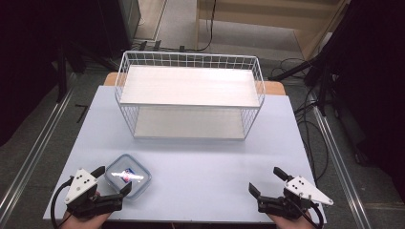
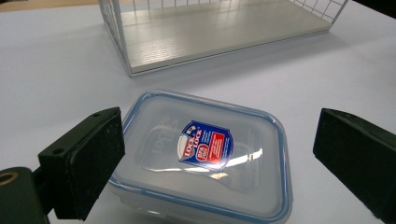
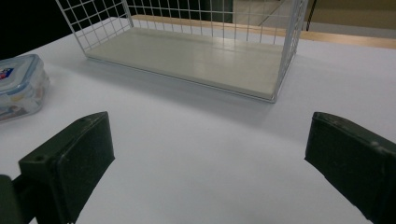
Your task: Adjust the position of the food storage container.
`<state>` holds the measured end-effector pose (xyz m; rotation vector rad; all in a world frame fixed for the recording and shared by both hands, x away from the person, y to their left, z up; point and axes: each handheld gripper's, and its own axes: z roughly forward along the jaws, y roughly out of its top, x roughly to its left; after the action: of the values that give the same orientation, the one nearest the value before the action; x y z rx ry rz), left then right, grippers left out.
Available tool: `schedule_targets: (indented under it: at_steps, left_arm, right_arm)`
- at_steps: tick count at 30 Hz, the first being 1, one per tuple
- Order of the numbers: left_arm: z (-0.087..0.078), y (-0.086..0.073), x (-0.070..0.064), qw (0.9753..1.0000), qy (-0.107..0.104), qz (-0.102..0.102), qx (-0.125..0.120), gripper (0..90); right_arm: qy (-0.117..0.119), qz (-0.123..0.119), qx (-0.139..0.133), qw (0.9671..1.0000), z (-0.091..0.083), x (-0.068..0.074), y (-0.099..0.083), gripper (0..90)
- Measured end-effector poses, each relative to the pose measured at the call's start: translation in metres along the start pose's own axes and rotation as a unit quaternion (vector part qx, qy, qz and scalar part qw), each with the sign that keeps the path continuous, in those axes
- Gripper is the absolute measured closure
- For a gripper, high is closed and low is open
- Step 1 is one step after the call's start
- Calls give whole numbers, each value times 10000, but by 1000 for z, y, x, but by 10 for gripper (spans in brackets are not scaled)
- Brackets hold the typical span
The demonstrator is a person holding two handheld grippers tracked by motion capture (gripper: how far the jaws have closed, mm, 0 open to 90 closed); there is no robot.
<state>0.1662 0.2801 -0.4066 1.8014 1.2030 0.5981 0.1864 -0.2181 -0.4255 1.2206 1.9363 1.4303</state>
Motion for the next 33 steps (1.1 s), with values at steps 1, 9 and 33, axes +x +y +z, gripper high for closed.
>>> schedule_targets:
  at_steps: [1,9,33]
  left_arm:
    - [2,0,0,10000,-1,63,49,30]
    - [6,-2,2,9998,-96,-10,157,41]
    - [2,-6,53,9959,658,-594,-165,892]
  right_arm:
    - [24,3,35,10000,4,-2,-1,12]
    - [51,-38,109,9999,8,-5,-3,14]
    - [54,-36,95,9999,4,-3,-2,23]
